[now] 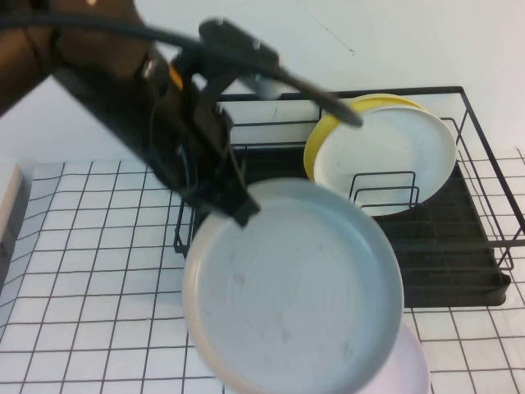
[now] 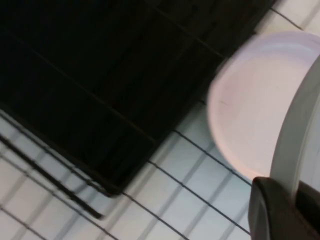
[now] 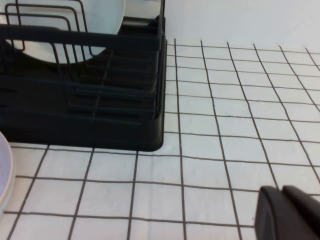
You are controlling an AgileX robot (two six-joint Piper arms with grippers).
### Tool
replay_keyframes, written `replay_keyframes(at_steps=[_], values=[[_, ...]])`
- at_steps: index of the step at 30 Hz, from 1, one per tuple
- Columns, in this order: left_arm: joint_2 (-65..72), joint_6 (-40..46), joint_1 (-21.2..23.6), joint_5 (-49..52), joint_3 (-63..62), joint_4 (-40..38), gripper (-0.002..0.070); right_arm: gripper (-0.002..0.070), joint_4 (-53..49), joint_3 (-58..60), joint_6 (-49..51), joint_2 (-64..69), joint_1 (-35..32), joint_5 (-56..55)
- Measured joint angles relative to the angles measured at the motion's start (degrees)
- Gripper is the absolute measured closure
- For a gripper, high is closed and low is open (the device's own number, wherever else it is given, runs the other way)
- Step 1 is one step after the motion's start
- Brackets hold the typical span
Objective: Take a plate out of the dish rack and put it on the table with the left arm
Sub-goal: Place the plate from the table
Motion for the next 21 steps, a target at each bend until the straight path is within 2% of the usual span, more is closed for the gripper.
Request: replay_keyframes(at_steps=[4, 9, 14, 21], values=[[-4.1, 0.5, 0.0, -4.5, 11.8, -4.2, 0.0673, 0.0678, 0.0, 0.0, 0.0, 0.0, 0.0, 0.0], [-5.3, 0.7, 0.0, -18.7, 27.7, -11.8, 0.0673, 0.0678, 0.0, 0.0, 0.0, 0.0, 0.0, 0.0], [-3.3, 1.2, 0.0, -27.3, 31.0, -15.5, 0.0673, 0.0678, 0.0, 0.0, 0.0, 0.0, 0.0, 0.0], [3.6, 1.4, 0.0, -29.8, 31.0, -17.7, 0.0673, 0.0678, 0.0, 0.0, 0.0, 0.0, 0.0, 0.0]])
